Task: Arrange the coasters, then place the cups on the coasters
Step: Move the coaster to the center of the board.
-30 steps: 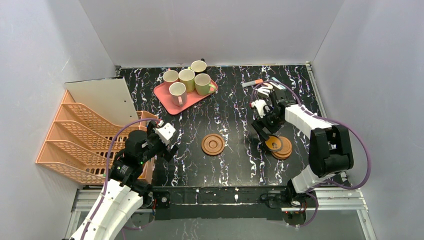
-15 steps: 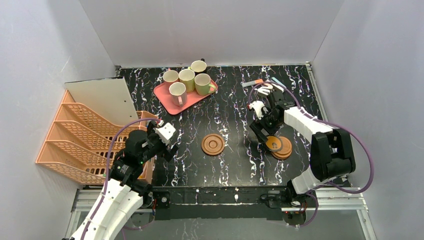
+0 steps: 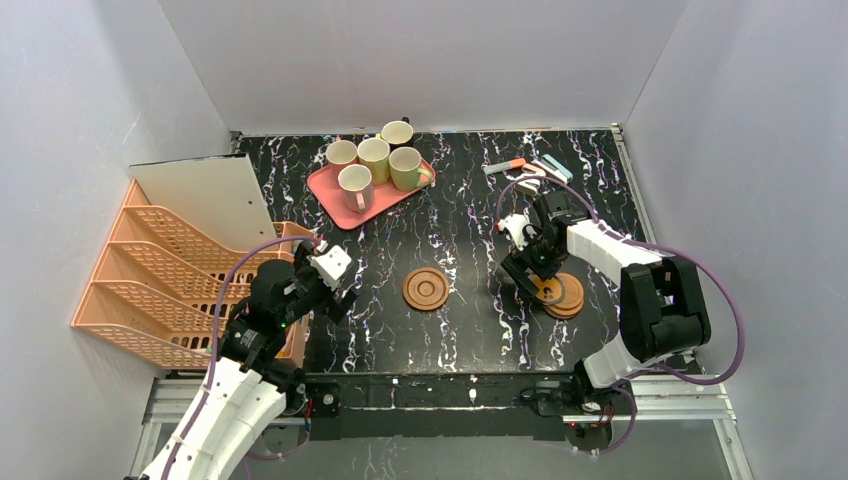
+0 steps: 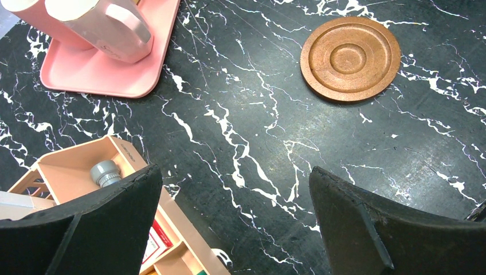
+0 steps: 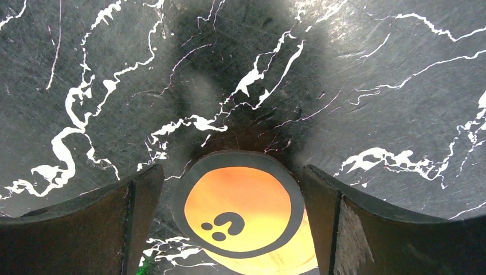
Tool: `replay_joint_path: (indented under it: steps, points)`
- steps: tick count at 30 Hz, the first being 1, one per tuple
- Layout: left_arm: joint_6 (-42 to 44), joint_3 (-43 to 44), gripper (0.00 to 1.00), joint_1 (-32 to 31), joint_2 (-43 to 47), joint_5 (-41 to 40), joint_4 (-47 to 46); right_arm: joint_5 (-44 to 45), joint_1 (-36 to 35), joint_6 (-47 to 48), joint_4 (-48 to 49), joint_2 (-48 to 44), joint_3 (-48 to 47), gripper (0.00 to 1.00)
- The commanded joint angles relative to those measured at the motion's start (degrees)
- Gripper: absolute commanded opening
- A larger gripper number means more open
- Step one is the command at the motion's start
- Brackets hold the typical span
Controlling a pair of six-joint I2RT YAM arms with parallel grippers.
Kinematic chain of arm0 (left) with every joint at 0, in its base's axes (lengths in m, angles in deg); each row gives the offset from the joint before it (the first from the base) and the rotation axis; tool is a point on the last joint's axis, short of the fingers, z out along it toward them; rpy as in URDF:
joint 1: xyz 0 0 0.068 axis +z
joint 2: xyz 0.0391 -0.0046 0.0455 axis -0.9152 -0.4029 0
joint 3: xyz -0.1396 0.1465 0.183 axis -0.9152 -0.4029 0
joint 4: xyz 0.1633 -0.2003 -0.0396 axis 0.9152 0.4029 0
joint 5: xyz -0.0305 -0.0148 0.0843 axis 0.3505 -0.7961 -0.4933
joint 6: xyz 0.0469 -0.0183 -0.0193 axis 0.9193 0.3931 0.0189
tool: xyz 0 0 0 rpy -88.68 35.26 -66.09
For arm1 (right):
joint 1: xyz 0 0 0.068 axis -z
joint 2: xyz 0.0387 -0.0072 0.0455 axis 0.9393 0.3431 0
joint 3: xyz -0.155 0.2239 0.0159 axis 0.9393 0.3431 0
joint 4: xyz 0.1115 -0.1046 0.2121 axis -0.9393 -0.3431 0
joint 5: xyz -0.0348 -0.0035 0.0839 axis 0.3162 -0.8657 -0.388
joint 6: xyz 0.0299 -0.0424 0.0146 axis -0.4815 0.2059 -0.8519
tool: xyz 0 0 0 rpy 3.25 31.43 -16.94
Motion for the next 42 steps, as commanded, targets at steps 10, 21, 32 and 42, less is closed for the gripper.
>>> replay_joint_path:
  steps: [10,21,32,42]
  points:
    - [0.2,-0.3,0.98,0.3,-0.1,1.2,0.4,1.9,0.1,1.0,1.2,0.0,1.1,0.98]
    - [0.2,-0.3,0.98,0.3,-0.2,1.5,0.5,1.7,-0.2,1.2,0.7,-0.3,0.6,0.75]
    - [0.3,-0.2,0.98,0.3,-0.4,1.7,0.6,0.1,-2.8,1.0,-0.1,-3.4,-0.9,0.85]
    - [0.3,-0.2,0.98,0.3,-0.5,1.7,0.7,0.8,-2.9,2.5,-0.8,-4.3,-0.1,0.99]
